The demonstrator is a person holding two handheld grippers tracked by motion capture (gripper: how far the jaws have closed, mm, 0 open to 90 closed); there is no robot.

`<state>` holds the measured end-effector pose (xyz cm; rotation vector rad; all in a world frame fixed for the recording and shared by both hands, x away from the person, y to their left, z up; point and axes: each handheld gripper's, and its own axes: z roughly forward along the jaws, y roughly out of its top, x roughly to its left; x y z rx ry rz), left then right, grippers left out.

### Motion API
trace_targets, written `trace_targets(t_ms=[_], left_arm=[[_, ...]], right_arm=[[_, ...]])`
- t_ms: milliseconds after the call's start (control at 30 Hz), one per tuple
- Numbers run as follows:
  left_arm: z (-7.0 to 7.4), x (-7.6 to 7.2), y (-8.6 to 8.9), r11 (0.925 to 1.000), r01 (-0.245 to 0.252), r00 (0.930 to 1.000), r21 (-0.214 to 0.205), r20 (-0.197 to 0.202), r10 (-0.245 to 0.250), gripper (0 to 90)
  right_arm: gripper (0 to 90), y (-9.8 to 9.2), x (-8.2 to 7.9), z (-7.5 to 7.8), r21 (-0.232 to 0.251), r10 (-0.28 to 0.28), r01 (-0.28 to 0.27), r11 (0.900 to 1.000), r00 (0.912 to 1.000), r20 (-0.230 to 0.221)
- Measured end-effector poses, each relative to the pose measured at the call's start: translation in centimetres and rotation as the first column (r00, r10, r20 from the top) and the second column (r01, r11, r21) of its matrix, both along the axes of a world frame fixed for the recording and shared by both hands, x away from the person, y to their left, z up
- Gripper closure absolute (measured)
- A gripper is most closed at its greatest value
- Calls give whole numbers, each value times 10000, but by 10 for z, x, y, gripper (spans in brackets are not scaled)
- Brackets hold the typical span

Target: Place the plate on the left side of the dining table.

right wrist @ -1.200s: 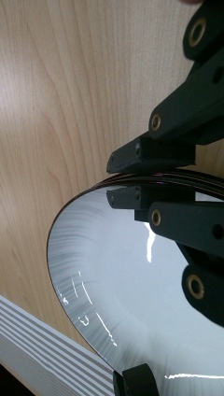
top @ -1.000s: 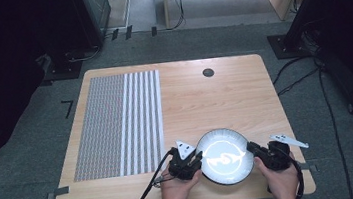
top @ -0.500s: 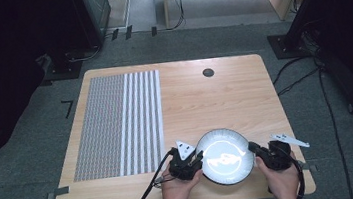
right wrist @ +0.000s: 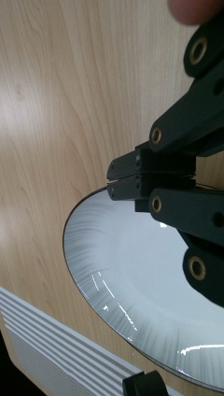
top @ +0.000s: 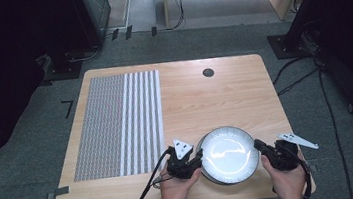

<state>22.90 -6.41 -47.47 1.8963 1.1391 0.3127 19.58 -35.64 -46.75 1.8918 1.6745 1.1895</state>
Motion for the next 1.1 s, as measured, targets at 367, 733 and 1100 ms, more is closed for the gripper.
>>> trace_targets(t_ms=[367, 733, 1100], left_arm=[[-6, 0, -20, 9981, 493, 9981, 370, -388, -478, 601], [-16, 2, -28, 9952, 854, 9921, 486, -961, -804, 650], [-18, 1, -28, 9952, 861, 9926, 455, -897, -817, 651]], right_arm=[[900, -10, -3, 3, -229, -11, 13, 9997, 9999, 112], [887, -11, -3, 1, 56, -32, 33, 10000, 10000, -34], [796, -15, -3, 0, 880, -225, 321, 9956, 9940, -1074]])
